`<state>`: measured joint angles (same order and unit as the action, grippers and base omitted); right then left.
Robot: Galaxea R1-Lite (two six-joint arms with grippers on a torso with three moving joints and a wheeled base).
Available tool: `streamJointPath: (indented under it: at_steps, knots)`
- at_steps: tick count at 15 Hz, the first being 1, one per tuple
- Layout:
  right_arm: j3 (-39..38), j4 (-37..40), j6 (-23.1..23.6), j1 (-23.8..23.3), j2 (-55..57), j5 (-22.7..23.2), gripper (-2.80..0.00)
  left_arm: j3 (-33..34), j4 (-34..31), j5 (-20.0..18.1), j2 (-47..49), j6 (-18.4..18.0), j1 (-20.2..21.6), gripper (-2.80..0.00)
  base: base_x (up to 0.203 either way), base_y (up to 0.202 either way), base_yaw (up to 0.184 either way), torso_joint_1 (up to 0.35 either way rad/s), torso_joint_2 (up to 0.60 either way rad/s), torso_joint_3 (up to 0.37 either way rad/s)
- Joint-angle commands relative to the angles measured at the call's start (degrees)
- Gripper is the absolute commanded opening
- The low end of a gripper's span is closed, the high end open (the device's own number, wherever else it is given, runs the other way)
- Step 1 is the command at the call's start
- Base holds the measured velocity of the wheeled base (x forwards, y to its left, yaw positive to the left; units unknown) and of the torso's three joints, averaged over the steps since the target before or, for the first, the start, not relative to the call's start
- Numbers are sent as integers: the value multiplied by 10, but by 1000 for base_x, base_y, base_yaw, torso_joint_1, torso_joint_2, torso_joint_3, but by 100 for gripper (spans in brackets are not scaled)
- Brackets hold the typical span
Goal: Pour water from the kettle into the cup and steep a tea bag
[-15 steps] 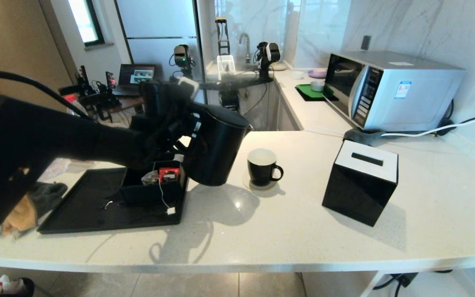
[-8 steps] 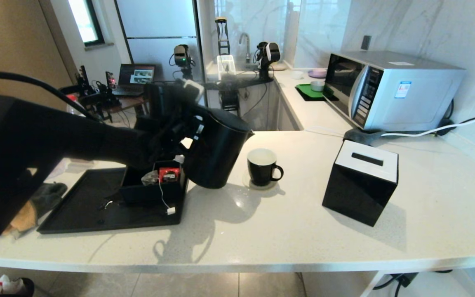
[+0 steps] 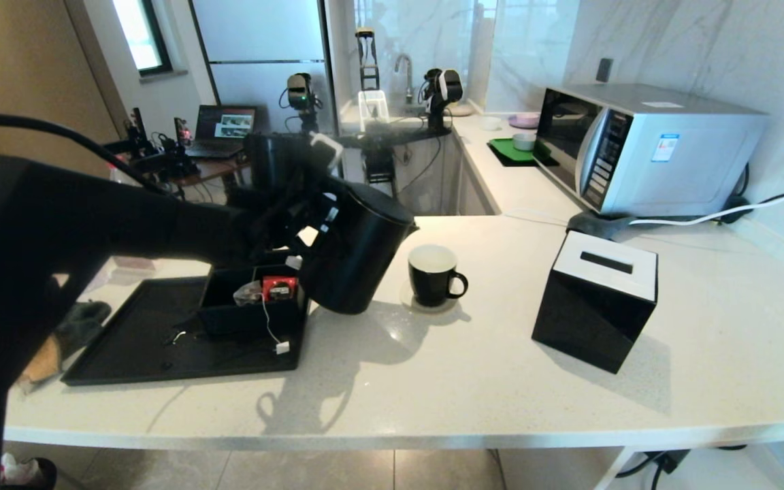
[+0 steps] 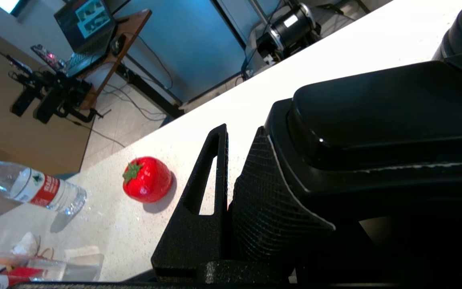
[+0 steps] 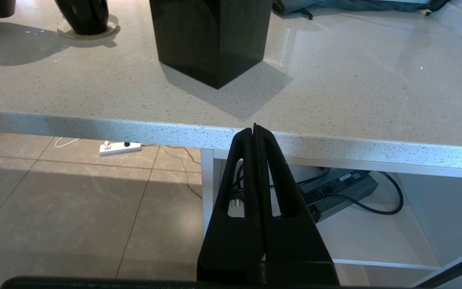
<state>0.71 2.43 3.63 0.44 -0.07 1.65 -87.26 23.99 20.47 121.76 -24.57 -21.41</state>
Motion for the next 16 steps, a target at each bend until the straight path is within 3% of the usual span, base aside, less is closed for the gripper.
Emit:
streamJointPath:
  at_steps: [1, 16]
  knots:
    - [0, 0, 1, 0, 1, 0, -280, -14, 1, 1, 9, -6, -1, -280, 0, 0, 0, 0, 0, 0]
    - [0, 0, 1, 0, 1, 0, -280, -89, -35, 3, 55, -68, -3, -280, 0, 0, 0, 0, 0, 0]
